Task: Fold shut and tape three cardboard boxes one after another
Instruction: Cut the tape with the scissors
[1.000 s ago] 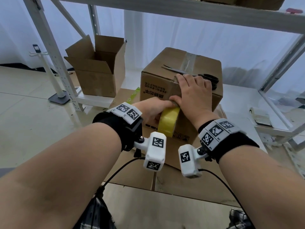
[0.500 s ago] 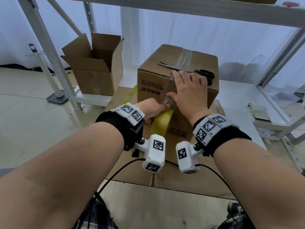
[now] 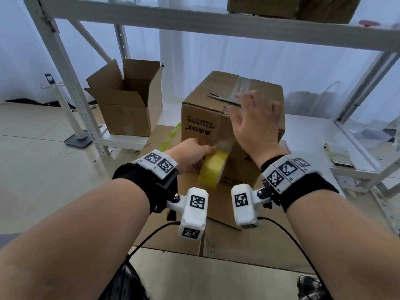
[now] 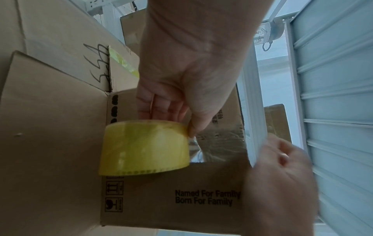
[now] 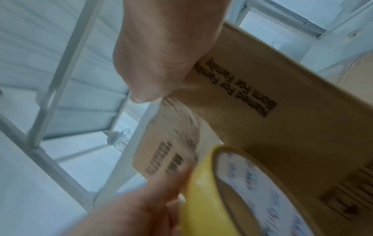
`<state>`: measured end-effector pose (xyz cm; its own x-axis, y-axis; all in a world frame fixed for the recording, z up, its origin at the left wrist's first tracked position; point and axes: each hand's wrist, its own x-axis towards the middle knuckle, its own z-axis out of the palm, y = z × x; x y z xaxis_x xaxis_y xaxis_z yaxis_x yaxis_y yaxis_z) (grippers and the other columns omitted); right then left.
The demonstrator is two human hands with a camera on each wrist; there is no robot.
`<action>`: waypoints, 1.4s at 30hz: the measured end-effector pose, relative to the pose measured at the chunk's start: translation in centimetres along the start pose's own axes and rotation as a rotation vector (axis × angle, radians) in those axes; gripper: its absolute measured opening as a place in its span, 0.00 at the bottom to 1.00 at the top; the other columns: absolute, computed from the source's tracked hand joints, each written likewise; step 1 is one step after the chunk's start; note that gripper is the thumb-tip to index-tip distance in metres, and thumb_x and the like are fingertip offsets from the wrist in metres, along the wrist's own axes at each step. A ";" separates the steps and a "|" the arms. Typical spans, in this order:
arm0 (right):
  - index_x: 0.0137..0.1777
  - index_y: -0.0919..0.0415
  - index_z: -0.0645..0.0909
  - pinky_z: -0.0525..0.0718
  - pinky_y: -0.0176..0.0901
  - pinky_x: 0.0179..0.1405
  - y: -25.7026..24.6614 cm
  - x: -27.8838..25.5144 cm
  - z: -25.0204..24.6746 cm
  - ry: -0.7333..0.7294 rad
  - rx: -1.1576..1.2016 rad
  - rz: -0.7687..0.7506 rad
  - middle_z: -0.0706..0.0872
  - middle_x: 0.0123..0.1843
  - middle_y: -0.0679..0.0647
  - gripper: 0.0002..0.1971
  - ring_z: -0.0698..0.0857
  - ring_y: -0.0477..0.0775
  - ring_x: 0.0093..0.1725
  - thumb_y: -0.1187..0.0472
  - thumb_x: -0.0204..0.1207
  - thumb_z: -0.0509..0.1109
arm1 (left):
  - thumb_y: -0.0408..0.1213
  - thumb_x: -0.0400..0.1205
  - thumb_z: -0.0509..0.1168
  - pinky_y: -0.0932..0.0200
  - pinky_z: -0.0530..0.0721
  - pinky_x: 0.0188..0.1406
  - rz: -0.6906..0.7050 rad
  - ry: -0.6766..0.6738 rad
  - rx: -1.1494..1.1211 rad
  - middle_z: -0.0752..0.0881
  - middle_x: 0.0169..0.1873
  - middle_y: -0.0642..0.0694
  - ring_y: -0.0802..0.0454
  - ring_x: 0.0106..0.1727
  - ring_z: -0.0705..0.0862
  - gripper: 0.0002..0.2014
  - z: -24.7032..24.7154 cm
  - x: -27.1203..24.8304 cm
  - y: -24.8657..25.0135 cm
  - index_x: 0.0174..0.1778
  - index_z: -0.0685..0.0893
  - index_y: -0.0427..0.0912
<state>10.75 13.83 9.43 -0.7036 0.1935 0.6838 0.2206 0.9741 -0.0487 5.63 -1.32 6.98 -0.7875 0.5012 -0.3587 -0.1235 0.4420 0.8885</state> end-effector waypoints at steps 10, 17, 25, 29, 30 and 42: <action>0.66 0.55 0.78 0.64 0.51 0.51 2.9 1.9 -4.3 -0.457 0.052 0.383 0.82 0.62 0.55 0.17 0.78 0.60 0.62 0.56 0.77 0.64 | 0.38 0.78 0.72 0.48 0.88 0.39 0.134 0.087 0.020 0.81 0.49 0.42 0.47 0.40 0.83 0.20 0.8 0.2 0.3 0.57 0.68 0.45; 0.70 0.59 0.75 0.80 0.54 0.58 0.4 0.3 -7.0 -0.457 0.077 0.087 0.85 0.59 0.57 0.24 0.82 0.59 0.57 0.59 0.73 0.73 | 0.33 0.78 0.72 0.63 0.82 0.34 0.223 0.025 0.024 0.79 0.54 0.46 0.55 0.44 0.81 0.28 1.4 -0.7 0.7 0.71 0.66 0.45; 0.62 0.58 0.80 0.81 0.29 0.39 4.2 -4.8 -8.4 -0.754 0.915 0.368 0.86 0.42 0.53 0.16 0.84 0.43 0.38 0.62 0.76 0.74 | 0.27 0.81 0.66 0.68 0.81 0.30 0.251 -0.007 0.056 0.79 0.58 0.47 0.54 0.45 0.81 0.28 1.3 -1.4 -0.1 0.76 0.66 0.46; 0.59 0.60 0.80 0.78 0.34 0.37 7.7 -7.8 -8.0 -1.021 0.879 0.548 0.83 0.41 0.54 0.18 0.81 0.44 0.34 0.52 0.72 0.75 | 0.32 0.83 0.64 0.57 0.85 0.42 0.238 0.034 0.093 0.81 0.56 0.43 0.50 0.43 0.83 0.23 1.8 -1.3 -0.2 0.73 0.68 0.48; 0.59 0.59 0.81 0.77 0.36 0.38 8.2 -8.3 -7.7 -1.086 0.856 0.588 0.83 0.41 0.54 0.21 0.80 0.45 0.35 0.49 0.70 0.76 | 0.33 0.83 0.64 0.54 0.85 0.46 0.245 0.041 0.107 0.81 0.57 0.43 0.49 0.45 0.83 0.23 2.0 -1.4 -0.2 0.73 0.68 0.48; 0.57 0.59 0.84 0.76 0.32 0.34 6.4 -6.9 -7.5 -1.030 0.658 0.505 0.84 0.39 0.53 0.17 0.80 0.46 0.35 0.51 0.72 0.76 | 0.37 0.84 0.63 0.43 0.83 0.61 0.265 0.029 0.204 0.79 0.61 0.43 0.42 0.56 0.83 0.20 2.3 -1.6 -0.3 0.72 0.69 0.48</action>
<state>22.05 17.86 9.83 -0.8940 0.2644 -0.3618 0.4468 0.5870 -0.6751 8.30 -0.48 6.65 -0.7932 0.5985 -0.1122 0.2089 0.4406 0.8731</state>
